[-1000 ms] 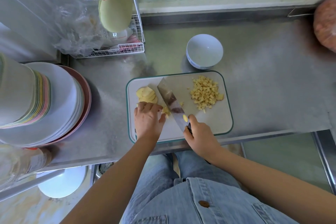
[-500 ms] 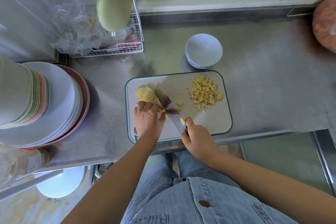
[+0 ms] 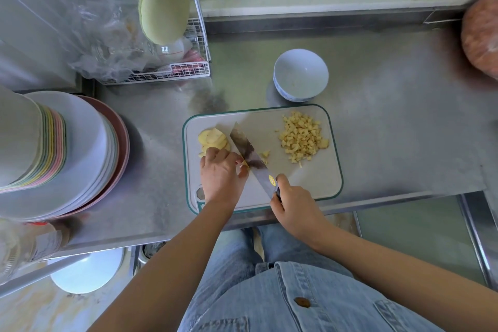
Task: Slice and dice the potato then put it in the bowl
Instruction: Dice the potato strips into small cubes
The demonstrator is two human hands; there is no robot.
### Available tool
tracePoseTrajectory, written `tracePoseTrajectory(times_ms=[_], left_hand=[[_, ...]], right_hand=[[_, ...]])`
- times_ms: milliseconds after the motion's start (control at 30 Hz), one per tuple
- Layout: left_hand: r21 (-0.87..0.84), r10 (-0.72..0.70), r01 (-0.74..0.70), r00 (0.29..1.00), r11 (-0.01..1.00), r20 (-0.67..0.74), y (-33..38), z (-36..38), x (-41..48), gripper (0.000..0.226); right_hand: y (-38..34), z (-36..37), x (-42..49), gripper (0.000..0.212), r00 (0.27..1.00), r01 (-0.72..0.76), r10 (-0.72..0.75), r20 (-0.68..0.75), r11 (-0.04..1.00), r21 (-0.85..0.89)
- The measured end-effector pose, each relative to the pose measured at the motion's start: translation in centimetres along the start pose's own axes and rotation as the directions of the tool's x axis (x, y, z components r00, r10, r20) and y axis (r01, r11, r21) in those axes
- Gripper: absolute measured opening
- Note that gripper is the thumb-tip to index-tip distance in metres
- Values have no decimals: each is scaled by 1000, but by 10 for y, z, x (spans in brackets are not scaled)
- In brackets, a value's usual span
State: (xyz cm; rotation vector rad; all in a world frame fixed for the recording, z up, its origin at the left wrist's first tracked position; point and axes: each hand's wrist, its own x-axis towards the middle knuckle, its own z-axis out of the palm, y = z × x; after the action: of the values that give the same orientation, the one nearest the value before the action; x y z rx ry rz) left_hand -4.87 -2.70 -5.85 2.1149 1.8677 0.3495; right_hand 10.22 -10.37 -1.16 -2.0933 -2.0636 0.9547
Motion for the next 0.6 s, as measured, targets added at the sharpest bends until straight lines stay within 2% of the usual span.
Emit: tracePoseTrajectory(times_ms=[167, 600], left_hand=[[1, 0, 0, 1000, 1000, 0, 0, -1, 0, 11], [31, -7, 6, 999, 1000, 49, 3, -2, 2, 13]], right_hand=[[-2, 6, 2, 13, 999, -37, 37, -10, 999, -24], [-3, 9, 4, 10, 997, -70, 70, -7, 998, -1]])
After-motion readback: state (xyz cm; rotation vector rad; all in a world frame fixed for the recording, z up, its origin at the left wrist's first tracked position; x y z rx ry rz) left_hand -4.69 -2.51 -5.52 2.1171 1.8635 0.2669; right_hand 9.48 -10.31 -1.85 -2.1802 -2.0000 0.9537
